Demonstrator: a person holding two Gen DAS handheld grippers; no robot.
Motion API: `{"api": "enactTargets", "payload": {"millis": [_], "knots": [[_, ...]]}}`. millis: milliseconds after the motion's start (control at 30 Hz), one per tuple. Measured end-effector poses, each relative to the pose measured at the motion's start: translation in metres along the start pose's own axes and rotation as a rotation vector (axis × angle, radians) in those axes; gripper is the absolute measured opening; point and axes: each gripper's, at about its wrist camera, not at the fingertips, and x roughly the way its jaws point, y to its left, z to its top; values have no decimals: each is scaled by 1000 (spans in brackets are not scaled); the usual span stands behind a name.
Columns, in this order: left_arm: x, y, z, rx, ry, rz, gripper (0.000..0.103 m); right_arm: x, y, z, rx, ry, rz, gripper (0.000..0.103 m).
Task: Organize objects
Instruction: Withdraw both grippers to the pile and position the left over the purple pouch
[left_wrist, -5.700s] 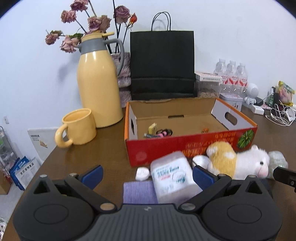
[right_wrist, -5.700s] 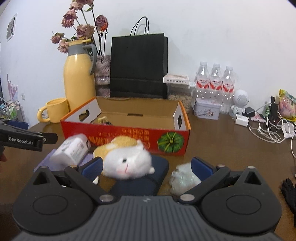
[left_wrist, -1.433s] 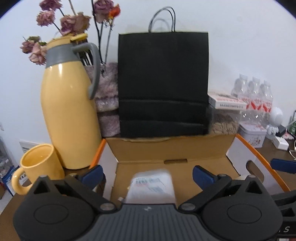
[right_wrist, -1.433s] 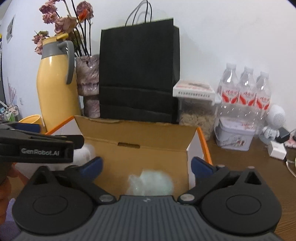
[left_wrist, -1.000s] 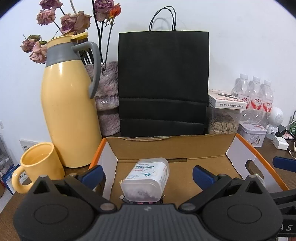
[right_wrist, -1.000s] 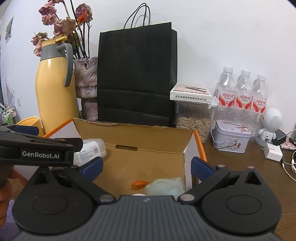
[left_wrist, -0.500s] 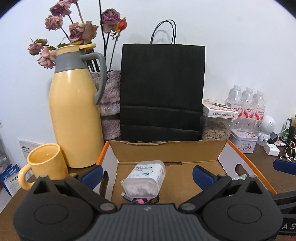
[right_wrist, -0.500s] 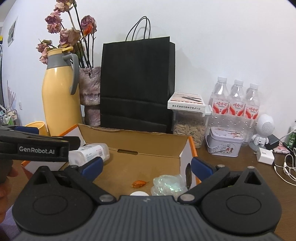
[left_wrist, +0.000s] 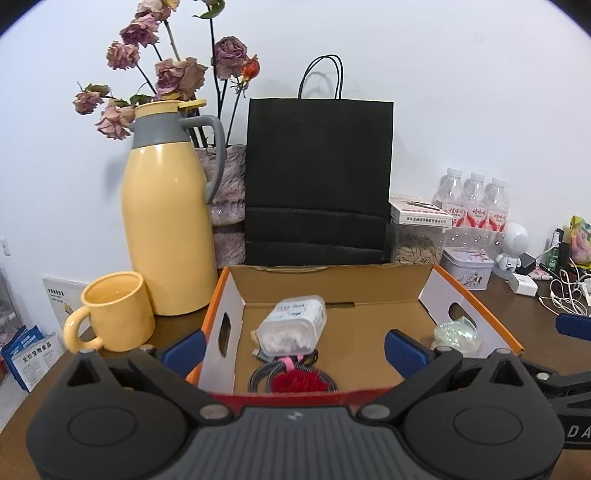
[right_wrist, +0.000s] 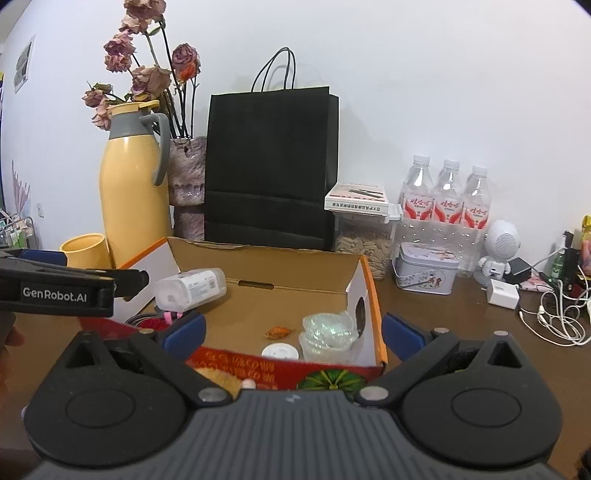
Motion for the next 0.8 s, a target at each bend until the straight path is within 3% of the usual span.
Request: {"api": "enactTargets", "payload": {"millis": [800], "knots": [[-64, 34, -60, 61, 89, 37, 103, -76, 8, -58, 7, 78, -10, 103]]}}
